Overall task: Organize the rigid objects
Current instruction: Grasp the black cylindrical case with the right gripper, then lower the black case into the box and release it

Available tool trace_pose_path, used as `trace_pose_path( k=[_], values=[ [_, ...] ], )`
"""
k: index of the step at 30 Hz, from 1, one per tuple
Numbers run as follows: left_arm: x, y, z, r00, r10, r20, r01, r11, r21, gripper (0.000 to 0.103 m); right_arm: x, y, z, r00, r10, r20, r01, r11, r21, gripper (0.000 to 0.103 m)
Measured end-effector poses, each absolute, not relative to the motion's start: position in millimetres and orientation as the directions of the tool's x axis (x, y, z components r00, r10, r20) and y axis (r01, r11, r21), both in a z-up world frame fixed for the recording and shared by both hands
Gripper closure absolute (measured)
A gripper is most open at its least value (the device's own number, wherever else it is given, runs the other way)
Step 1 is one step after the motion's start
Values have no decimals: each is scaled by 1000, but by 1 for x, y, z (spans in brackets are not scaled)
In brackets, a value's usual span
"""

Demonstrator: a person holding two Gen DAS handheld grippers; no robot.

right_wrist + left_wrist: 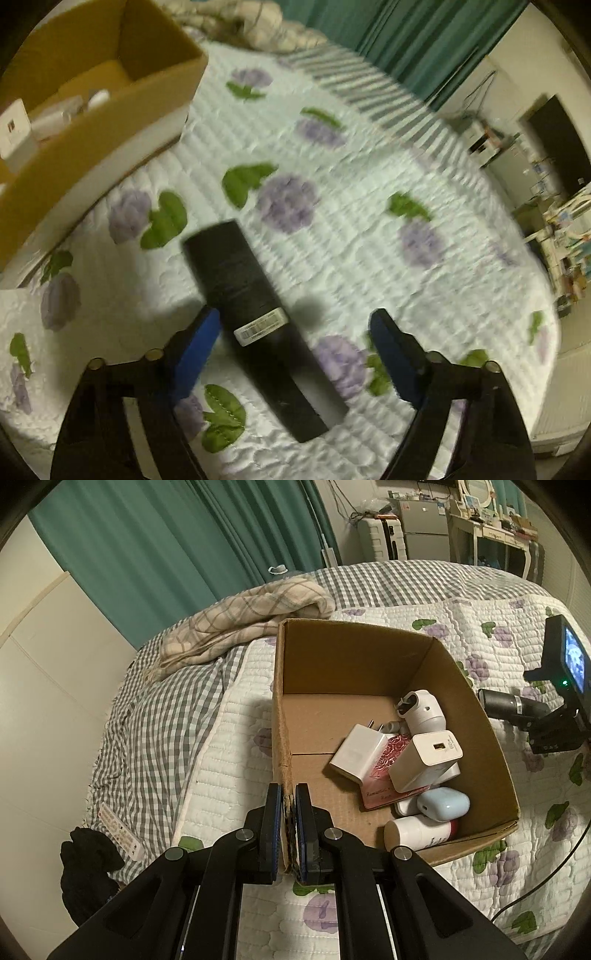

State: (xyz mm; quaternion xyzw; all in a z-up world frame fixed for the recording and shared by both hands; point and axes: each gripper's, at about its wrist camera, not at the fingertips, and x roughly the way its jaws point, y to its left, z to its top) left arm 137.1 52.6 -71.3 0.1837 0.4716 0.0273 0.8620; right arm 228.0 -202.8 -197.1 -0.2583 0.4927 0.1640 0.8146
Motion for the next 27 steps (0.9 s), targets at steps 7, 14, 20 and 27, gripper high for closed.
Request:
trace_pose_path(
  k=[7,14,20,27],
  values=[
    [137,53,-72,553,224,-802,125,930,346,97,236,-196,-220,383,19,-923,-550,808,-212,40],
    [137,52,-72,554,222,-803,127,930,344,96,218,-191,-202,465,33,-885,-522,817,-244,61],
    [136,55,-72,557,212,-803,128,934,335,97,187,-189,-151,554,135,-821,-490,851,-191,66],
    [136,56,-71,561,211,-800,123,935,332,96,157,-166,-74,650,264,-713,-518,840,-162,75]
  ],
)
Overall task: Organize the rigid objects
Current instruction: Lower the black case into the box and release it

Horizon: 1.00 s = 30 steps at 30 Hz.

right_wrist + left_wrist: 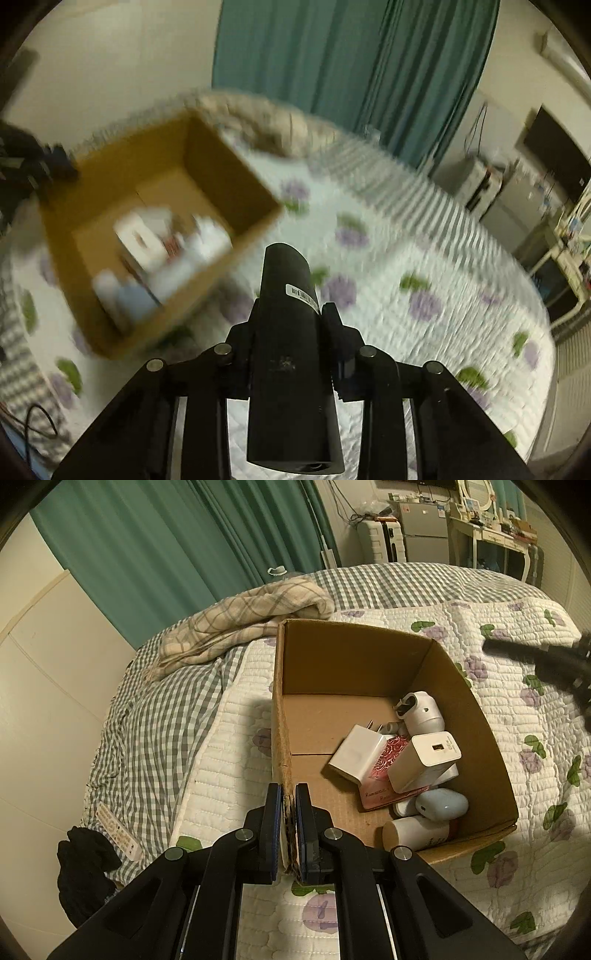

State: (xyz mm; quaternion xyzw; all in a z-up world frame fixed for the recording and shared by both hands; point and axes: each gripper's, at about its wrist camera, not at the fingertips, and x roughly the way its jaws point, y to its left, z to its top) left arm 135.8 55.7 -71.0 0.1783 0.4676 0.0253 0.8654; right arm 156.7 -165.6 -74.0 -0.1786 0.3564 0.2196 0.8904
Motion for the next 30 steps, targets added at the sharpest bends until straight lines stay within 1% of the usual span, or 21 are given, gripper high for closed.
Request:
trace_pose_path(
  k=[2,4,6,10,15,18,30],
  values=[
    [136,56,-71,562,210,-800,124,935,332,96,156,-157,-51,665,302,-683,-521,842,-136,75],
    [136,56,-71,561,208,-801,123,936,330,96,156,-146,-33,680,327,-657,-522,845,-120,77],
    [137,57,-70,560,203,-803,123,938,323,96,159,-136,-23,685,345,-642,-528,842,-112,82],
    [137,57,-70,560,200,-804,124,940,319,96,158,-108,-12,685,387,-618,-553,828,-94,82],
    [137,57,-70,561,192,-805,127,941,313,96,162,-72,-20,663,422,-618,-580,812,-68,82],
    [137,57,-70,562,188,-805,129,942,310,96,170,-53,-31,662,417,-623,-577,814,-69,82],
    [136,57,-70,565,175,-806,135,944,300,96,217,-17,-84,593,380,-710,-551,835,-13,82]
  ],
)
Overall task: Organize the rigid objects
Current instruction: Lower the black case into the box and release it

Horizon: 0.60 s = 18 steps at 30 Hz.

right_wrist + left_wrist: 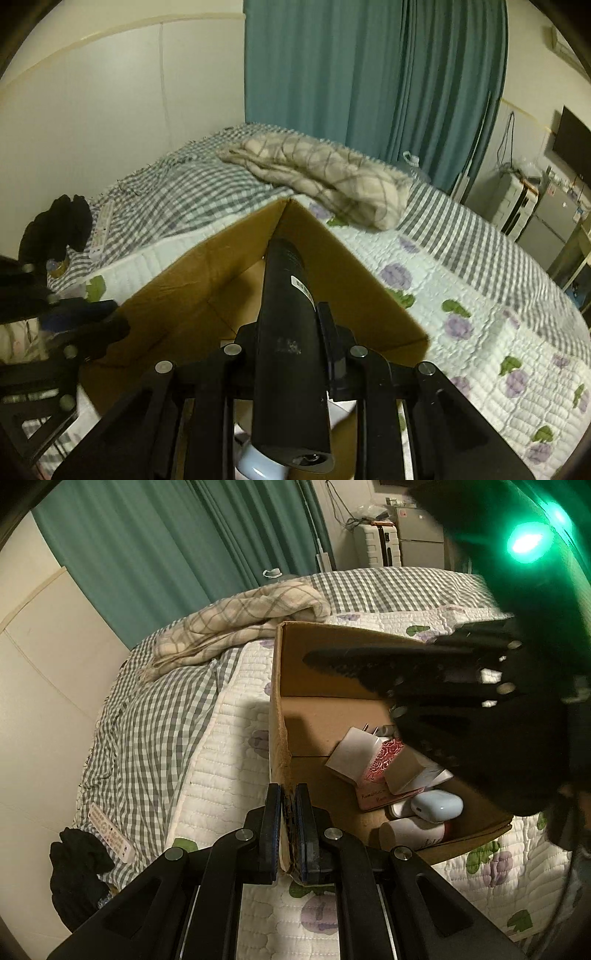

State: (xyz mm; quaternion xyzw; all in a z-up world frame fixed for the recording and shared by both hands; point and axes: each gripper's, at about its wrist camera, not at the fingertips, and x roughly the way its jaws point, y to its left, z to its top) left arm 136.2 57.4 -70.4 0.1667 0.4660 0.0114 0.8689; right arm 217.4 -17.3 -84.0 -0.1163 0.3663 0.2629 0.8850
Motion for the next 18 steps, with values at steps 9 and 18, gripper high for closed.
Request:
trace_pose_path(
  k=[9,18],
  values=[
    [136,59,-70,567,168,-807,136,947,292,96,225,-9,-102,546,376,-749,-526,850,43,81],
    [138,60,-72,565,167,-808,132,948,289,96,214,-15,-81,555,414,-722,-531,844,76,68]
  ],
)
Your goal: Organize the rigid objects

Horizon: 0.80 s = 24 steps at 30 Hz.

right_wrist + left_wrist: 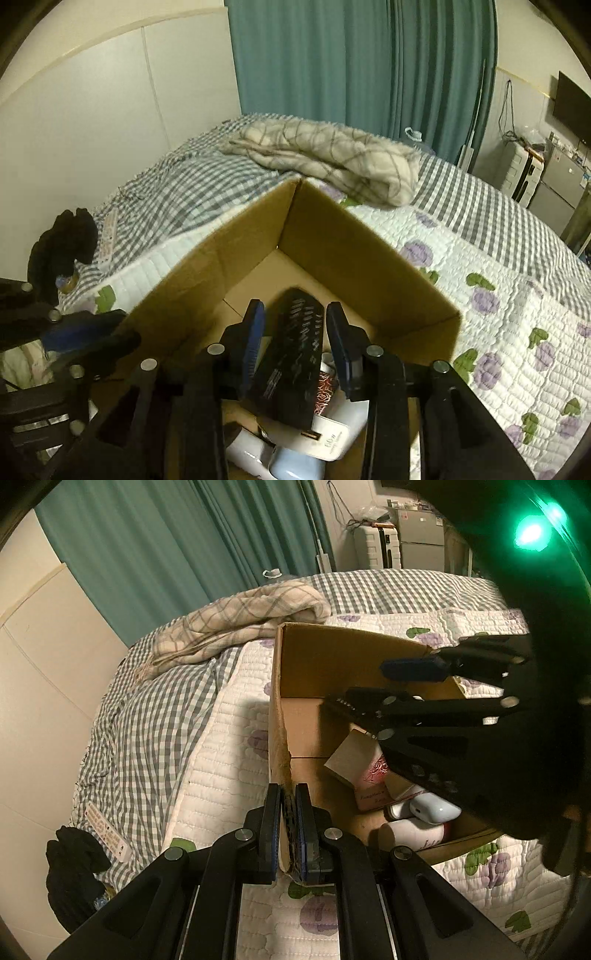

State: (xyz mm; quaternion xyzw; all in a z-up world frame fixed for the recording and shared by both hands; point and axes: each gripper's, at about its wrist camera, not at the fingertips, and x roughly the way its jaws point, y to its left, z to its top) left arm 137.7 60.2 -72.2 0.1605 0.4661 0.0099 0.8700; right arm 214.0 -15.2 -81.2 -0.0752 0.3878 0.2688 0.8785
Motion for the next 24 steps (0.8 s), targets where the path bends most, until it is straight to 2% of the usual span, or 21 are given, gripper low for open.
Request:
trace_pose_path(
  k=[6,12,24],
  values=[
    [138,60,-72,565,166,-808,133,949,288,96,200,-33,-64,593,405,-696,-515,855,59,68],
    [138,60,-72,566,166,-808,133,948,288,96,179,-59,-70,631,372,-681,-475,879,40,67],
    [136,61,-61,580,154,-800,130,952,277,96,125,-112,-98,625,360,-693,-374,917,138,67]
  ],
)
